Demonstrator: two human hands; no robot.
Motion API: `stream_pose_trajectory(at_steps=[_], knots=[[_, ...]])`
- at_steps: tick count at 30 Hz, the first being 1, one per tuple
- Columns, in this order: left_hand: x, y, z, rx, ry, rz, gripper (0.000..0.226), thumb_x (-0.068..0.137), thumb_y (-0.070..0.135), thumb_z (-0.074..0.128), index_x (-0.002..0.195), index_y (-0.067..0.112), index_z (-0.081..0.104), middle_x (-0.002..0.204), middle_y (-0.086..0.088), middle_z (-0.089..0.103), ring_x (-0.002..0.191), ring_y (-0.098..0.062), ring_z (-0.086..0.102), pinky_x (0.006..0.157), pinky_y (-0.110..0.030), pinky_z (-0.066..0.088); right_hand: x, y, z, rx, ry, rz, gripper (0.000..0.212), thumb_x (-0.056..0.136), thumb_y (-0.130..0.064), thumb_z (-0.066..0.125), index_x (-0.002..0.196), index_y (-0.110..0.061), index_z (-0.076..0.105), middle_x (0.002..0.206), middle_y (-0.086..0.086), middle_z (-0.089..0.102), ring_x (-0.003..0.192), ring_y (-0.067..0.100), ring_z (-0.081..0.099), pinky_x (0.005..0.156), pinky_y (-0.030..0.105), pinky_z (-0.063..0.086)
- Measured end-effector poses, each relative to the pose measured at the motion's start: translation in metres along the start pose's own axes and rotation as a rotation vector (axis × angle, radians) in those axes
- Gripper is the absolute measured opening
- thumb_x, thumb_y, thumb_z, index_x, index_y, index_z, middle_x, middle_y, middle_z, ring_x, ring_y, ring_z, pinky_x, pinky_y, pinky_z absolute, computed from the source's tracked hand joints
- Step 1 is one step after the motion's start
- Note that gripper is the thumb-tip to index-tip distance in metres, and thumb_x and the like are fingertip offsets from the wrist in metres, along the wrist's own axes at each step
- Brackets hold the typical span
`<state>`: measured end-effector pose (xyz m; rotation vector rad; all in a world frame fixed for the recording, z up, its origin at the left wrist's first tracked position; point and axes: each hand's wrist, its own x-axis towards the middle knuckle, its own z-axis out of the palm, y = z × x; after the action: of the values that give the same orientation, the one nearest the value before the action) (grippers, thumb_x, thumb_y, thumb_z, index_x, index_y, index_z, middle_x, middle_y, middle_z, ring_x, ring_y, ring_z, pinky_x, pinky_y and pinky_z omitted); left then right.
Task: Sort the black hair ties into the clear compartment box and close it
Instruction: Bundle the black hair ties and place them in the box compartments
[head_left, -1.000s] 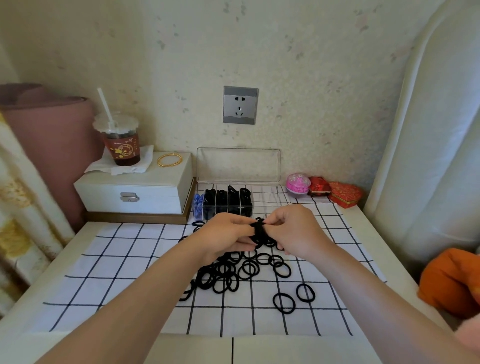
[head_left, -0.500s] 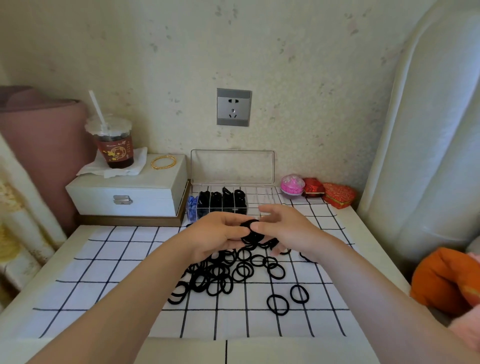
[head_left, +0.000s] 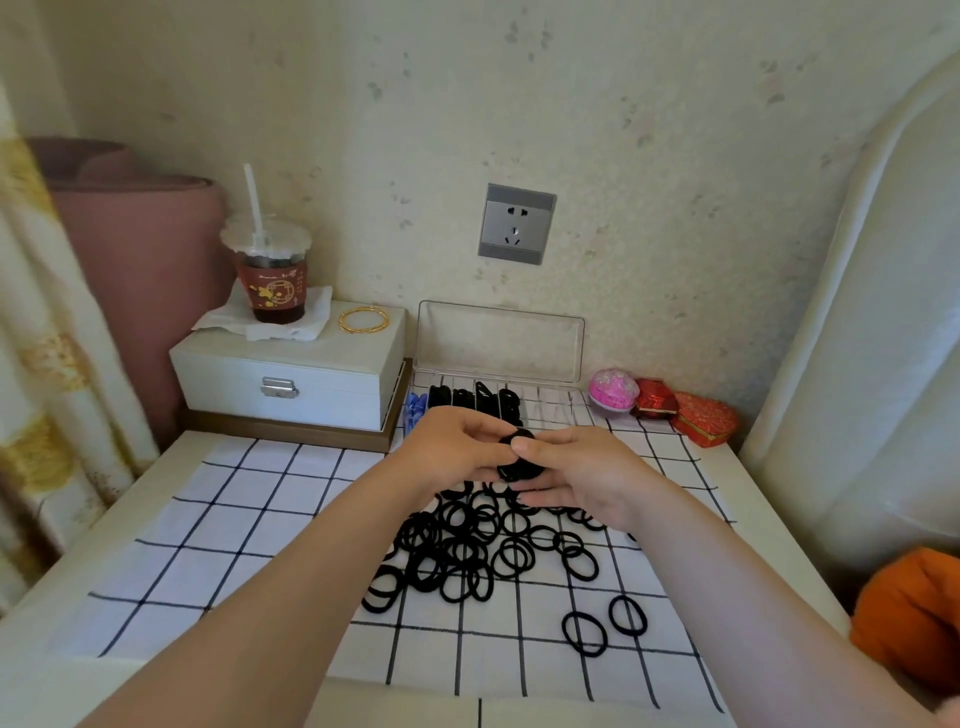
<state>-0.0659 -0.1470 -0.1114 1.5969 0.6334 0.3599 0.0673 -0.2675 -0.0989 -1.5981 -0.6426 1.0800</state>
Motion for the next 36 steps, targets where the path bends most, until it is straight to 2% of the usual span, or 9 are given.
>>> stream_pose_trajectory(at_steps=[5, 11, 14, 16, 22, 24, 28, 33, 36], knots=[[0.014, -0.002, 0.000, 0.156, -0.049, 0.092, 0.034, 0.086, 0.019, 0.075, 0.119, 0.023, 0.069, 0.106, 0.001, 0.072, 0.089, -0.010, 0.071, 0.077, -0.026, 0.060, 0.009, -0.010, -0.007, -0.058, 0.060, 0.029, 0.031, 0.085, -0.017, 0.077, 0.111, -0.001, 0.070, 0.100, 0.016, 0.076, 0.084, 0.030, 0.076, 0.069, 0.031, 0.063], [0.049, 0.000, -0.002, 0.519, 0.173, 0.315, 0.033, 0.095, 0.025, 0.061, 0.128, 0.022, 0.063, 0.118, 0.006, 0.066, 0.113, -0.010, 0.058, 0.096, -0.021, 0.041, 0.048, -0.022, -0.024, -0.224, 0.432, -0.167, 0.023, 0.085, -0.024, 0.079, 0.104, -0.014, 0.071, 0.091, 0.002, 0.075, 0.073, 0.018, 0.074, 0.055, 0.026, 0.053], [0.066, -0.012, -0.006, 0.706, 0.244, 0.398, 0.035, 0.093, 0.025, 0.059, 0.128, 0.027, 0.062, 0.120, 0.004, 0.066, 0.119, -0.017, 0.053, 0.104, -0.036, 0.043, 0.071, -0.017, -0.026, -0.345, 0.505, -0.279, 0.004, 0.084, -0.023, 0.079, 0.086, -0.020, 0.078, 0.086, -0.002, 0.077, 0.076, 0.009, 0.071, 0.074, 0.027, 0.057], [0.071, -0.019, -0.007, 0.814, 0.269, 0.430, 0.040, 0.093, 0.030, 0.058, 0.132, 0.028, 0.058, 0.124, 0.002, 0.063, 0.123, -0.020, 0.047, 0.105, -0.037, 0.039, 0.079, -0.013, -0.025, -0.438, 0.495, -0.306, 0.009, 0.083, -0.023, 0.079, 0.091, -0.019, 0.080, 0.087, -0.005, 0.077, 0.084, 0.008, 0.070, 0.084, 0.028, 0.055], [0.072, -0.028, -0.004, 0.914, 0.228, 0.426, 0.048, 0.093, 0.042, 0.053, 0.141, 0.037, 0.047, 0.128, 0.006, 0.056, 0.123, -0.018, 0.036, 0.101, -0.034, 0.027, 0.083, -0.008, -0.031, -0.802, 0.400, -0.377, 0.009, 0.087, -0.021, 0.075, 0.093, -0.027, 0.079, 0.076, -0.018, 0.071, 0.072, -0.006, 0.062, 0.065, 0.014, 0.045], [0.073, -0.028, -0.001, 0.950, 0.215, 0.424, 0.050, 0.092, 0.045, 0.052, 0.141, 0.039, 0.045, 0.128, 0.007, 0.054, 0.123, -0.017, 0.034, 0.102, -0.034, 0.025, 0.085, -0.009, -0.033, -0.928, 0.400, -0.414, 0.012, 0.085, -0.024, 0.076, 0.094, -0.030, 0.080, 0.082, -0.015, 0.073, 0.080, 0.003, 0.065, 0.073, 0.023, 0.049], [0.077, -0.030, 0.004, 0.984, 0.206, 0.421, 0.054, 0.091, 0.050, 0.051, 0.144, 0.040, 0.041, 0.138, 0.006, 0.047, 0.130, -0.017, 0.029, 0.108, -0.034, 0.020, 0.081, -0.028, -0.026, -1.399, 0.464, -0.361, 0.013, 0.087, -0.044, 0.072, 0.099, -0.043, 0.077, 0.100, -0.008, 0.067, 0.110, 0.020, 0.051, 0.078, 0.031, 0.027], [0.077, -0.034, 0.007, 1.027, 0.221, 0.435, 0.055, 0.090, 0.052, 0.051, 0.144, 0.044, 0.040, 0.145, 0.006, 0.041, 0.136, -0.017, 0.024, 0.111, -0.036, 0.016, 0.093, -0.031, -0.016, -1.595, 0.361, -0.208, 0.023, 0.093, -0.031, 0.062, 0.112, -0.035, 0.074, 0.117, 0.001, 0.057, 0.125, 0.029, 0.039, 0.100, 0.039, 0.035], [0.077, -0.035, 0.008, 1.038, 0.202, 0.461, 0.053, 0.090, 0.052, 0.052, 0.142, 0.047, 0.041, 0.149, 0.006, 0.037, 0.138, -0.017, 0.021, 0.112, -0.037, 0.013, 0.106, -0.026, -0.022, -1.578, 0.240, -0.137, 0.024, 0.092, -0.025, 0.058, 0.105, -0.033, 0.076, 0.108, 0.002, 0.062, 0.122, 0.031, 0.043, 0.103, 0.043, 0.040]])
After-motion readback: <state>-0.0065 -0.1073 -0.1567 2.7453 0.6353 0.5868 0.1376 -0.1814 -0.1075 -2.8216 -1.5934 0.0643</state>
